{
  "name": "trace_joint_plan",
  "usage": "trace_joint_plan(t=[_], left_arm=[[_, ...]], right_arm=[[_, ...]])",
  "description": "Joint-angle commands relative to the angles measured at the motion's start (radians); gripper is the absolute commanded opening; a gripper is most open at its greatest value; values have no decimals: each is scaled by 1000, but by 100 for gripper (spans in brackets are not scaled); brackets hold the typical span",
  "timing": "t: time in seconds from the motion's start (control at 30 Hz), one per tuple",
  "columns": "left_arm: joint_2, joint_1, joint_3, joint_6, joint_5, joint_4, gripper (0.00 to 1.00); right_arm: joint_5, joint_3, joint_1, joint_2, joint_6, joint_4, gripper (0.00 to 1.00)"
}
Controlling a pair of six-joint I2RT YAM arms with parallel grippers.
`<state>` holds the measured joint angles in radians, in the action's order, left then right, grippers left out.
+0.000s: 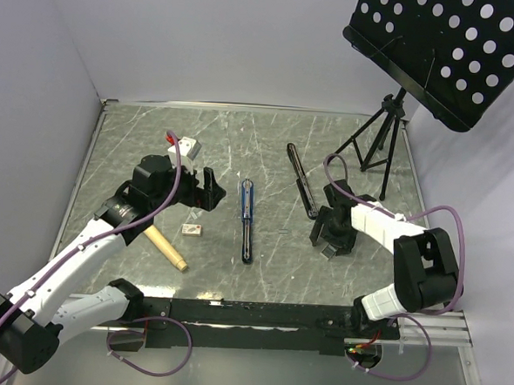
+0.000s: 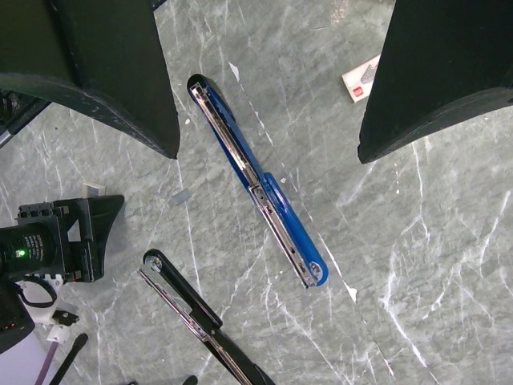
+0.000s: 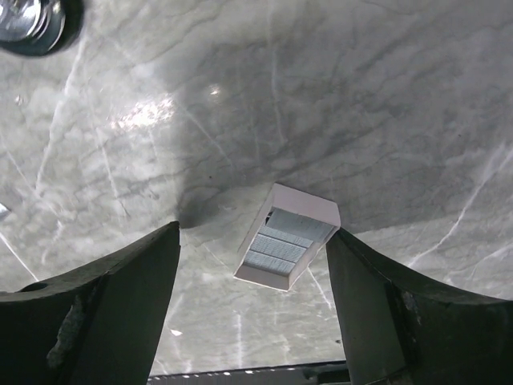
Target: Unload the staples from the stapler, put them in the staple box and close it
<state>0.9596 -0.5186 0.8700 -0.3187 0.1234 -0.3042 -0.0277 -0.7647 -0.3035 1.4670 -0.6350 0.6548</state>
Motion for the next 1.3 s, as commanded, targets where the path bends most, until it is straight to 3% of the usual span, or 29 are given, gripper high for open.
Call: trace_joint_plan(t=[0.0,0.6,0.83,1.07,1.27], left_arm=[[1,-3,3,-8,-5,30,97],[5,-1,1,-16,-1,34,97],[-5,-1,6,-17,-30,20,97],[-91,-3,1,-20,-203,8,97],[-151,-3,-22,-7,-243,-10,97]], right_arm=[[107,-10,-14,42,92,-164,80],[216,-93,-98,102,238,-190,79],[121,-162,-132,86,236,-133,78],[46,-291,-226,124,186,-67,76],[3,-369,-299,203,138,-34,71]])
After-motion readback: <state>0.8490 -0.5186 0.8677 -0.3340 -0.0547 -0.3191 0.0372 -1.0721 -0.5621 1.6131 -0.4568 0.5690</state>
